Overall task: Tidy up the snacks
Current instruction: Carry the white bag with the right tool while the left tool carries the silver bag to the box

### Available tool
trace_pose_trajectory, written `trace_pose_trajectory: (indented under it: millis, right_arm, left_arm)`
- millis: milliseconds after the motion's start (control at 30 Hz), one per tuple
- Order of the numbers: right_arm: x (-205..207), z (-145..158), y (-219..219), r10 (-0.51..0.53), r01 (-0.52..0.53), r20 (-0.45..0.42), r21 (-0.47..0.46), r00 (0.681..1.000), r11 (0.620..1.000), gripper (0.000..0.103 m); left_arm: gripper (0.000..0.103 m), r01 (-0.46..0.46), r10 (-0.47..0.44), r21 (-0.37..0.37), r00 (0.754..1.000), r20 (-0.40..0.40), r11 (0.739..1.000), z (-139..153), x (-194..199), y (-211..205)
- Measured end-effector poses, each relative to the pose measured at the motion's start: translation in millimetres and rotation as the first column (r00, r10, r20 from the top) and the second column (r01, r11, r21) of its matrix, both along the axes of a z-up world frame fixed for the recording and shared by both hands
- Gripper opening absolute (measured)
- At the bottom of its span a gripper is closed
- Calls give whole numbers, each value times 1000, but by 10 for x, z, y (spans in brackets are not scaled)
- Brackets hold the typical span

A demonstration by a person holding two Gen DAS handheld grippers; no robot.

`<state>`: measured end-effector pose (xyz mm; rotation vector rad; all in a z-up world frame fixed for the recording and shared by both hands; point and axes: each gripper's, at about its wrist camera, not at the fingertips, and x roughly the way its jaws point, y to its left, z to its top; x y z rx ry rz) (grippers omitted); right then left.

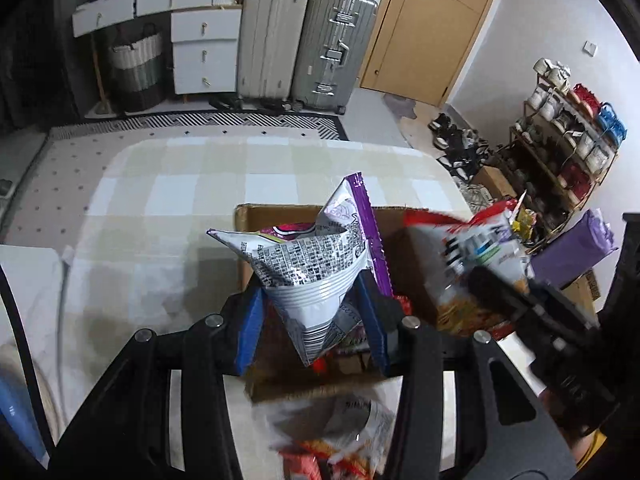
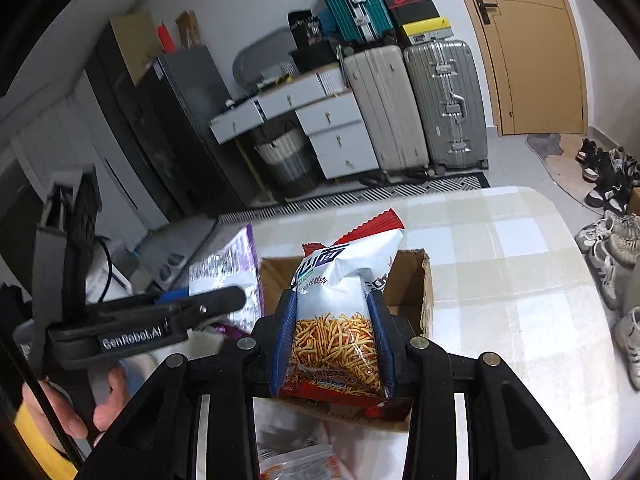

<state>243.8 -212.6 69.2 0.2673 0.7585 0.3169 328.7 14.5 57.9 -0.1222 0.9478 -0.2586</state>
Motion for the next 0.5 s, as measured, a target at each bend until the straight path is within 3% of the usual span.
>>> trace_pose_trajectory:
  millis: [200, 300, 500]
  right_arm:
    - [159, -227, 64, 22, -23, -27, -39, 999, 999, 36]
    - [186, -292, 25, 19, -20, -27, -44, 999, 999, 36]
    - [197, -375, 73, 53, -55, -37, -72, 998, 996, 36]
  left_arm:
    - [42, 33, -31, 47, 999, -41, 998, -335, 245, -161]
    - [42, 30, -29, 18, 997, -67, 999, -546, 295, -166]
    - [42, 41, -39, 29, 996, -78, 999, -771, 293, -234]
